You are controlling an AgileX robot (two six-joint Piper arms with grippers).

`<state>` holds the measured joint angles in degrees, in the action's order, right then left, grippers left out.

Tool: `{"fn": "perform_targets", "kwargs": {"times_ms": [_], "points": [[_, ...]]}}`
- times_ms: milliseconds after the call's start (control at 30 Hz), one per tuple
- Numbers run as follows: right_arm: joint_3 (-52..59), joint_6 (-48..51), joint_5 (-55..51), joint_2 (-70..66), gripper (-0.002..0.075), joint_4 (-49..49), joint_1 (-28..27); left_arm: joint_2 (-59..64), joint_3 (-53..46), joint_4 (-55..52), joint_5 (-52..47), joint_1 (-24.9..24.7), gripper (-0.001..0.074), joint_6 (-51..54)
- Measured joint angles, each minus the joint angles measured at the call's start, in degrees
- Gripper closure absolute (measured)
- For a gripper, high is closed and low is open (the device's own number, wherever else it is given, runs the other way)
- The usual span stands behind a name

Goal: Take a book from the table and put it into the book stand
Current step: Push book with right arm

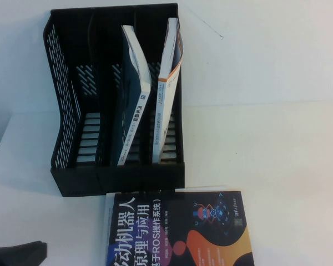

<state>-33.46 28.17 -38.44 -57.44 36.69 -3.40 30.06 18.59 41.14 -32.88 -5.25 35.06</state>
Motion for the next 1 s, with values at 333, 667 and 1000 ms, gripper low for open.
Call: {"fn": "perform_targets", "kwargs": {"times_ms": [333,667,1000], "points": [[-0.4,-1.7,13.2,-17.8,0.0722,1.6,16.6,7.0,1.7,3.7,4.0,-1.4,0.0738,0.7],[-4.2,-3.2,20.0,-36.8,0.0722,1.8,26.8,18.6,1.2,-13.5,8.9,-1.3,0.0738,-30.4],[-12.5,-3.3,15.1,-40.6,0.0722,2.2,28.6,26.5,1.2,-10.4,8.9,-1.3,0.0738,-31.1]]}}
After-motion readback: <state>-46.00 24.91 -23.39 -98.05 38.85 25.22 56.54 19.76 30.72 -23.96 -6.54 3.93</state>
